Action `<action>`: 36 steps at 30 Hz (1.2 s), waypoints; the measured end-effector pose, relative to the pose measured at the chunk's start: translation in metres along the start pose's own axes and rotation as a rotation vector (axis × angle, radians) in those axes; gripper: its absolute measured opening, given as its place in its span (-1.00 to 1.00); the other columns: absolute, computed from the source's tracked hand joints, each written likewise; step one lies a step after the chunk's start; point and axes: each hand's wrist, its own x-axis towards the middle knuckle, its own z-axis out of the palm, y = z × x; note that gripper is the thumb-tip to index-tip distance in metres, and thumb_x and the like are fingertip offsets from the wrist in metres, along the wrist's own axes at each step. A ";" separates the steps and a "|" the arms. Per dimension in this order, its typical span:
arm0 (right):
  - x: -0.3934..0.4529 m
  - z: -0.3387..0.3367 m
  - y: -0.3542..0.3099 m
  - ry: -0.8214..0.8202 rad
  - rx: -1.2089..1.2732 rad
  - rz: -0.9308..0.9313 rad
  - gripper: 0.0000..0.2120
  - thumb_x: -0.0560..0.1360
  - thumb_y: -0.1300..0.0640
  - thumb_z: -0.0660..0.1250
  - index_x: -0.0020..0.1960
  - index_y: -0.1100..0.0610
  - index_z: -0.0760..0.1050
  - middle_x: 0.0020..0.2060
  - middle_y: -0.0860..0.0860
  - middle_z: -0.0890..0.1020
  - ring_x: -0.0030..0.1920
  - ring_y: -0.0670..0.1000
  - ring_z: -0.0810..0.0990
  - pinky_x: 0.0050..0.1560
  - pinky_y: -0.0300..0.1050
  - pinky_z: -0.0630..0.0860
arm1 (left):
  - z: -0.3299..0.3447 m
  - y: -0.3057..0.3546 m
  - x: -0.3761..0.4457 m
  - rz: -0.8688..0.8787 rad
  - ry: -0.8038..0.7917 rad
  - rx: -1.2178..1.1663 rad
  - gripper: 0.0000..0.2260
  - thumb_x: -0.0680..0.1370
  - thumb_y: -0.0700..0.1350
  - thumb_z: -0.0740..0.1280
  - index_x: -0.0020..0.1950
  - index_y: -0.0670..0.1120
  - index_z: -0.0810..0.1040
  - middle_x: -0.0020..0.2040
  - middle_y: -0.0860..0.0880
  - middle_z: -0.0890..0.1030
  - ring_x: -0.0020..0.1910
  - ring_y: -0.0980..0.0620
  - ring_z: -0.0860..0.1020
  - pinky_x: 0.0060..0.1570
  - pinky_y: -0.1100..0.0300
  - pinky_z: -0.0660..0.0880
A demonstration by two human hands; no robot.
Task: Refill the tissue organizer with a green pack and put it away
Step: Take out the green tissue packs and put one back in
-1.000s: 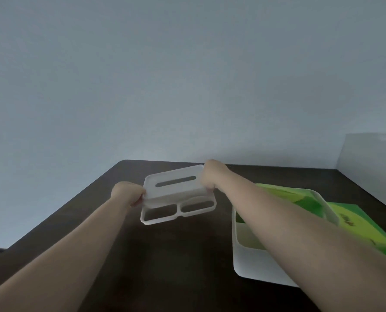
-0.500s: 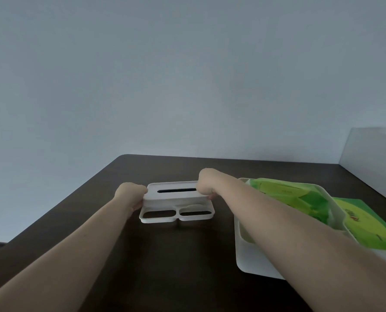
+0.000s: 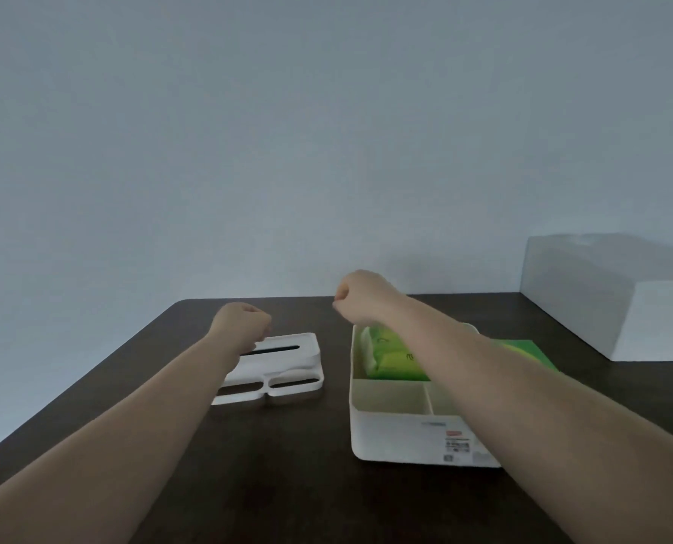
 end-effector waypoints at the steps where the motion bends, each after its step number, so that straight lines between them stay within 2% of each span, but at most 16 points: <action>1: -0.006 -0.009 0.011 0.040 0.012 0.002 -0.76 0.50 0.22 0.19 -0.06 0.21 0.65 -0.01 0.10 0.70 -0.05 0.11 0.64 0.01 -0.03 0.60 | 0.010 0.008 -0.006 0.011 -0.040 0.004 -0.87 0.49 -0.20 0.27 -0.06 -0.18 0.60 -0.21 -0.09 0.60 -0.22 -0.01 0.51 -0.26 0.21 0.46; 3: -0.020 -0.027 0.035 0.098 0.034 0.028 -0.75 0.49 0.25 0.18 -0.20 0.17 0.62 -0.08 0.08 0.69 -0.15 0.07 0.60 -0.09 -0.08 0.55 | 0.031 0.024 -0.018 0.049 -0.118 0.027 -0.83 0.52 -0.10 0.29 0.00 -0.15 0.61 -0.21 -0.04 0.61 -0.18 0.03 0.54 -0.23 0.22 0.47; 6: -0.039 -0.048 0.071 0.175 0.046 0.114 -0.73 0.53 0.23 0.19 0.09 0.18 0.63 0.08 0.08 0.67 0.08 0.12 0.61 0.04 -0.05 0.52 | 0.063 0.043 -0.032 0.125 -0.190 0.100 -0.80 0.51 0.01 0.32 -0.07 -0.11 0.61 -0.19 -0.02 0.62 -0.16 0.02 0.52 -0.20 0.20 0.45; 9: -0.056 -0.059 0.104 0.199 0.034 0.230 -0.69 0.51 0.27 0.19 0.19 0.22 0.59 0.17 0.12 0.64 0.18 0.15 0.59 0.17 -0.01 0.52 | 0.086 0.056 -0.042 0.146 -0.210 0.201 -0.66 0.46 0.10 0.37 0.02 -0.16 0.63 0.01 -0.08 0.64 -0.04 -0.05 0.55 -0.06 0.12 0.48; 12: -0.067 -0.061 0.130 0.138 0.008 0.299 -0.65 0.44 0.30 0.19 0.16 0.25 0.61 0.17 0.16 0.65 0.17 0.17 0.61 0.22 0.07 0.55 | 0.097 0.063 -0.048 0.163 -0.236 0.423 -0.47 0.42 0.18 0.39 0.24 -0.16 0.54 0.22 -0.08 0.58 0.20 -0.09 0.52 0.21 0.04 0.48; 16: -0.074 -0.056 0.151 0.032 -0.059 0.346 -0.64 0.47 0.23 0.22 0.22 0.22 0.57 0.19 0.10 0.63 0.18 0.13 0.60 0.19 0.00 0.56 | 0.102 0.065 -0.056 0.267 -0.330 0.587 -0.27 0.39 0.18 0.43 0.46 -0.08 0.31 0.46 -0.06 0.38 0.41 -0.08 0.38 0.34 0.06 0.36; 19: -0.076 -0.049 0.160 -0.074 -0.123 0.394 -0.73 0.47 0.22 0.20 0.09 0.27 0.55 0.05 0.13 0.63 0.02 0.14 0.61 -0.05 -0.10 0.52 | 0.101 0.067 -0.059 0.294 -0.421 0.605 -0.21 0.37 0.28 0.40 0.50 -0.01 0.26 0.50 0.03 0.33 0.45 -0.04 0.33 0.36 0.09 0.29; 21: -0.078 -0.045 0.162 -0.129 -0.171 0.434 -0.81 0.47 0.19 0.21 0.03 0.22 0.50 0.02 0.13 0.61 -0.04 0.14 0.57 -0.05 -0.10 0.48 | 0.099 0.066 -0.058 0.294 -0.465 0.658 -0.17 0.25 0.38 0.40 0.45 0.08 0.32 0.43 0.04 0.41 0.40 -0.03 0.38 0.40 0.06 0.29; 23: -0.080 -0.043 0.164 -0.187 -0.192 0.471 -0.63 0.50 0.04 0.26 0.25 0.17 0.45 0.20 0.12 0.56 0.14 0.14 0.56 0.14 -0.04 0.49 | 0.098 0.064 -0.056 0.315 -0.424 0.750 -0.23 0.16 0.39 0.42 0.33 0.18 0.41 0.24 0.07 0.54 0.29 -0.01 0.45 0.37 -0.05 0.31; 25: -0.084 -0.044 0.166 -0.234 -0.204 0.491 -0.43 0.52 -0.10 0.26 0.43 0.17 0.33 0.34 0.12 0.48 0.28 0.14 0.50 0.21 -0.02 0.44 | 0.100 0.063 -0.054 0.366 -0.370 0.757 -0.40 0.26 0.28 0.46 0.26 0.16 0.50 0.02 0.10 0.55 0.17 0.02 0.50 0.32 -0.03 0.36; 26: -0.088 -0.046 0.166 -0.250 -0.208 0.493 -0.37 0.52 -0.14 0.26 0.48 0.16 0.27 0.38 0.12 0.45 0.32 0.14 0.47 0.23 -0.02 0.42 | 0.102 0.063 -0.053 0.386 -0.367 0.713 -0.48 0.31 0.22 0.47 0.23 0.11 0.55 -0.07 0.10 0.53 0.08 0.04 0.52 0.25 0.04 0.41; 27: -0.090 -0.048 0.167 -0.265 -0.210 0.497 -0.33 0.52 -0.16 0.26 0.51 0.14 0.23 0.42 0.12 0.41 0.35 0.14 0.45 0.24 -0.01 0.41 | 0.104 0.063 -0.053 0.400 -0.382 0.654 -0.57 0.35 0.16 0.47 0.18 0.06 0.60 -0.15 0.11 0.52 -0.03 0.08 0.52 0.11 0.14 0.46; 29: -0.094 -0.053 0.166 -0.305 -0.222 0.503 -0.27 0.50 -0.17 0.28 0.54 0.11 0.15 0.46 0.12 0.35 0.39 0.16 0.41 0.26 0.02 0.41 | 0.105 0.065 -0.055 0.428 -0.420 0.548 -0.73 0.42 0.04 0.45 0.03 -0.07 0.69 -0.26 0.08 0.51 -0.25 0.13 0.46 -0.21 0.29 0.39; 31: -0.094 -0.055 0.166 -0.327 -0.255 0.491 -0.24 0.48 -0.16 0.31 0.55 0.10 0.13 0.46 0.12 0.34 0.39 0.16 0.40 0.26 0.04 0.42 | 0.105 0.069 -0.056 0.440 -0.421 0.466 -0.80 0.46 -0.03 0.43 -0.05 -0.13 0.72 -0.25 0.01 0.54 -0.29 0.11 0.43 -0.28 0.31 0.36; 34: -0.090 -0.046 0.170 -0.324 -0.255 0.487 -0.16 0.41 -0.18 0.37 0.55 0.07 0.11 0.40 0.12 0.39 0.31 0.17 0.45 0.15 0.03 0.44 | 0.101 0.077 -0.054 0.421 -0.342 0.294 -0.86 0.47 -0.09 0.44 -0.04 -0.10 0.72 -0.13 -0.03 0.65 -0.19 0.11 0.52 -0.19 0.33 0.42; 36: -0.088 -0.038 0.173 -0.298 -0.236 0.496 -0.09 0.37 -0.21 0.40 0.55 0.06 0.05 0.39 0.13 0.40 0.30 0.19 0.46 0.16 0.03 0.45 | 0.097 0.081 -0.050 0.408 -0.293 0.188 -0.91 0.46 -0.09 0.44 -0.11 -0.06 0.72 -0.16 -0.02 0.67 -0.20 0.07 0.54 -0.16 0.27 0.45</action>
